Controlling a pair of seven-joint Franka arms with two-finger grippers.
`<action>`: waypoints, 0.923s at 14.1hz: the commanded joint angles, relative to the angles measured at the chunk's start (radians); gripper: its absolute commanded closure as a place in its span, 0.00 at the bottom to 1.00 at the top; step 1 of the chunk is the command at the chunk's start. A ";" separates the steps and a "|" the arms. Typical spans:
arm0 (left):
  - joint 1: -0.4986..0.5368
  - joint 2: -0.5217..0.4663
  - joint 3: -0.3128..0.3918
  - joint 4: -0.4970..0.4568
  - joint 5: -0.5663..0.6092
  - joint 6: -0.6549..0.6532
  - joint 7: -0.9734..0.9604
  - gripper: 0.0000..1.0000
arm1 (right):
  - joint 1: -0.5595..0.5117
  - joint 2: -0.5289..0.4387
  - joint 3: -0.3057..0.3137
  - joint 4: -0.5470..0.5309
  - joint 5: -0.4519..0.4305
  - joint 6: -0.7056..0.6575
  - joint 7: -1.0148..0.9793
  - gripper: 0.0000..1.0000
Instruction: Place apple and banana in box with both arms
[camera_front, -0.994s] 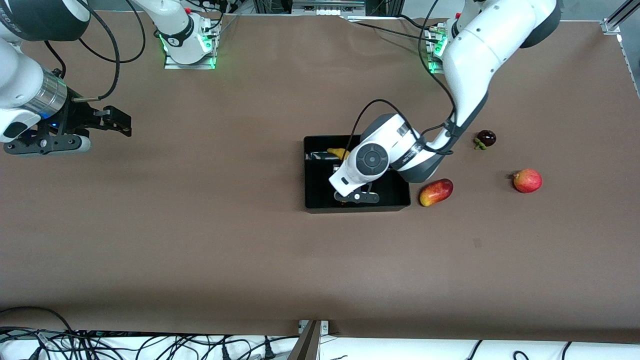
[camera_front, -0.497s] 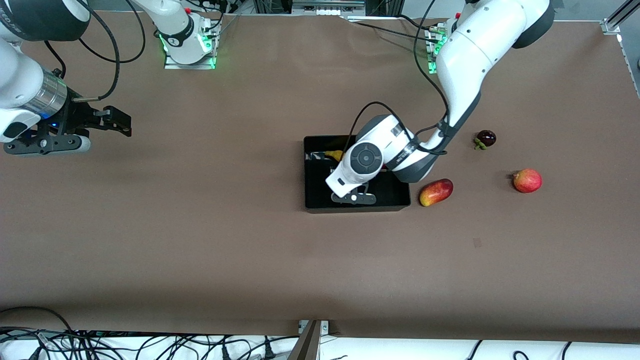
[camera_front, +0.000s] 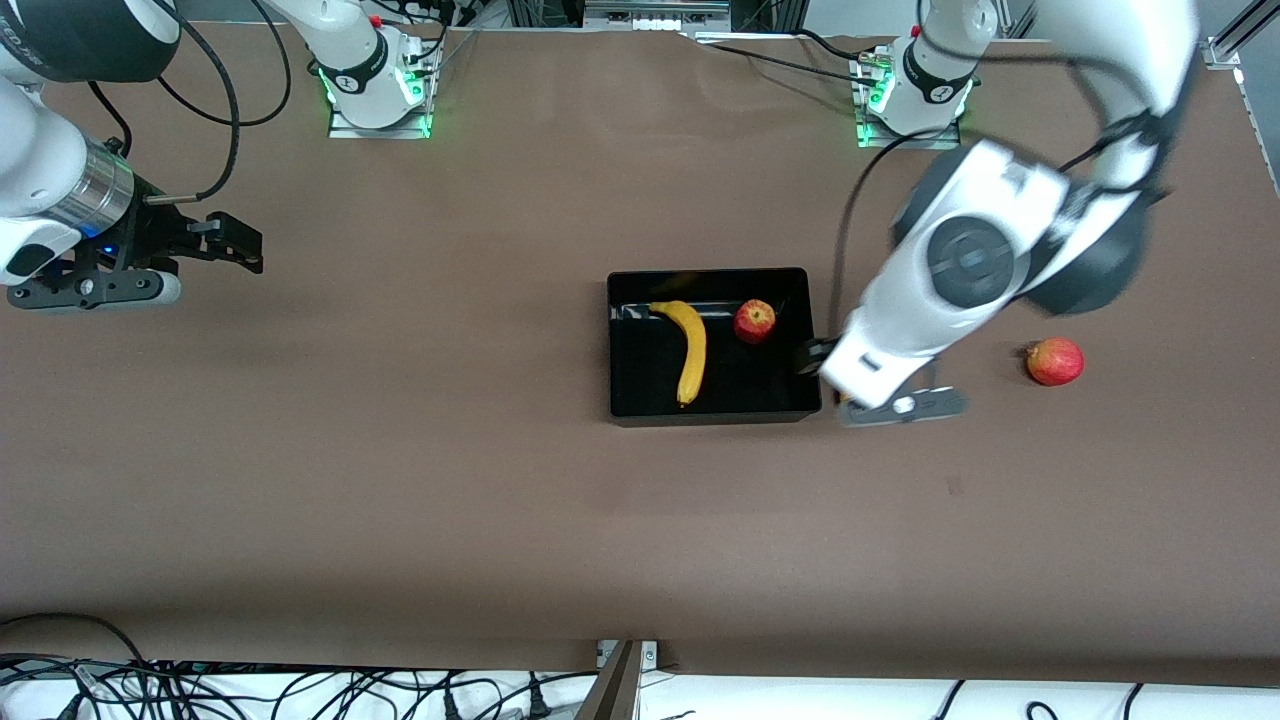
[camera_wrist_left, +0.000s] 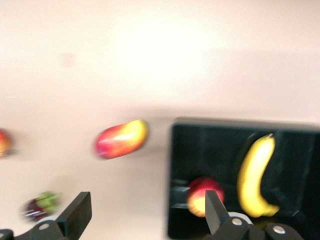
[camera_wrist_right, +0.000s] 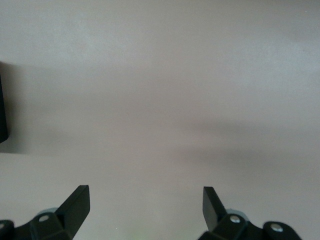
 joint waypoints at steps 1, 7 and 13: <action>0.067 -0.080 0.011 -0.016 -0.016 -0.078 0.199 0.00 | 0.002 0.007 -0.002 0.019 -0.008 -0.005 0.002 0.00; -0.141 -0.353 0.555 -0.147 -0.260 -0.071 0.563 0.00 | 0.002 0.007 -0.002 0.019 -0.008 -0.007 0.002 0.00; -0.134 -0.456 0.543 -0.251 -0.237 -0.077 0.540 0.00 | 0.002 0.007 -0.002 0.019 -0.008 -0.005 0.002 0.00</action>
